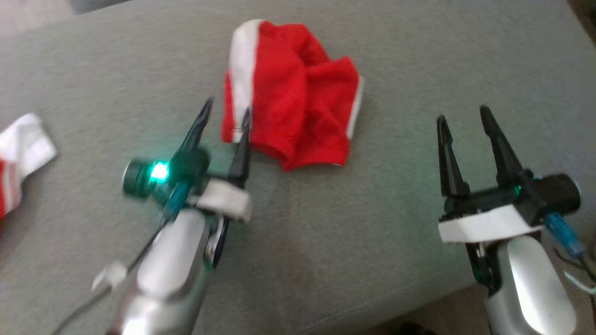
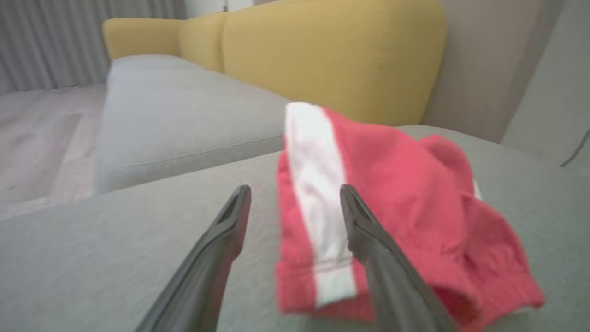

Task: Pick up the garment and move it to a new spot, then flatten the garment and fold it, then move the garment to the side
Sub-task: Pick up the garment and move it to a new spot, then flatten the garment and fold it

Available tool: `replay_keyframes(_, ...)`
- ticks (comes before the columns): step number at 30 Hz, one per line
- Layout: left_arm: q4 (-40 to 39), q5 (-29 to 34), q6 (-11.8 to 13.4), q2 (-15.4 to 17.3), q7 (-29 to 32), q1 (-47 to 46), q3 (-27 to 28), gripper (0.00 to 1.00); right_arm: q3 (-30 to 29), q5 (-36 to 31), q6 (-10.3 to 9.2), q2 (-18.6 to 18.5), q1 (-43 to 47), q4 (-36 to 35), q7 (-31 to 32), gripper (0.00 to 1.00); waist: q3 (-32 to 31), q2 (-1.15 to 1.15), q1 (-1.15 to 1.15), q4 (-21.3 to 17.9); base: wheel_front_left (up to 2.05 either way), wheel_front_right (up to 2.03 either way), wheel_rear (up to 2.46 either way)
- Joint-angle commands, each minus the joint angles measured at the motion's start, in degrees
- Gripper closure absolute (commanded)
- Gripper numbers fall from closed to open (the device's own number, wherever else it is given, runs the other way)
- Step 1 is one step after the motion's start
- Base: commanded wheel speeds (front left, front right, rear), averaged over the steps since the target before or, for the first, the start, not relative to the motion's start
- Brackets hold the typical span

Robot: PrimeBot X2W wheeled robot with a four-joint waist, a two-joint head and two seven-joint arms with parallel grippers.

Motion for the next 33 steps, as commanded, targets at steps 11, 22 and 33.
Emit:
replay_keyframes(11, -24.0, -1.0, 6.2, 0.4, -0.6, 24.7, 9.4, 0.00, -2.6, 2.3, -0.04, -0.1, 8.4, 1.2, 0.0, 0.00, -14.0, 0.00, -0.01, 15.1, 0.00, 0.00, 0.00)
replay_keyframes(22, -33.6, 2.1, 8.0, 0.4, -0.6, 36.2, 10.4, 0.00, -1.3, 3.2, -0.04, -0.1, 15.1, -1.1, 0.0, 0.00, -19.4, 0.00, -0.01, 19.9, 0.00, 0.00, 0.00)
replay_keyframes(33, -33.2, 4.1, 7.5, 0.4, -0.6, 37.6, 10.3, 0.00, -0.7, 3.1, -0.04, -0.1, 16.0, -1.1, 0.0, 0.00, -20.2, 0.00, -0.01, 20.9, 0.00, 0.00, 0.00)
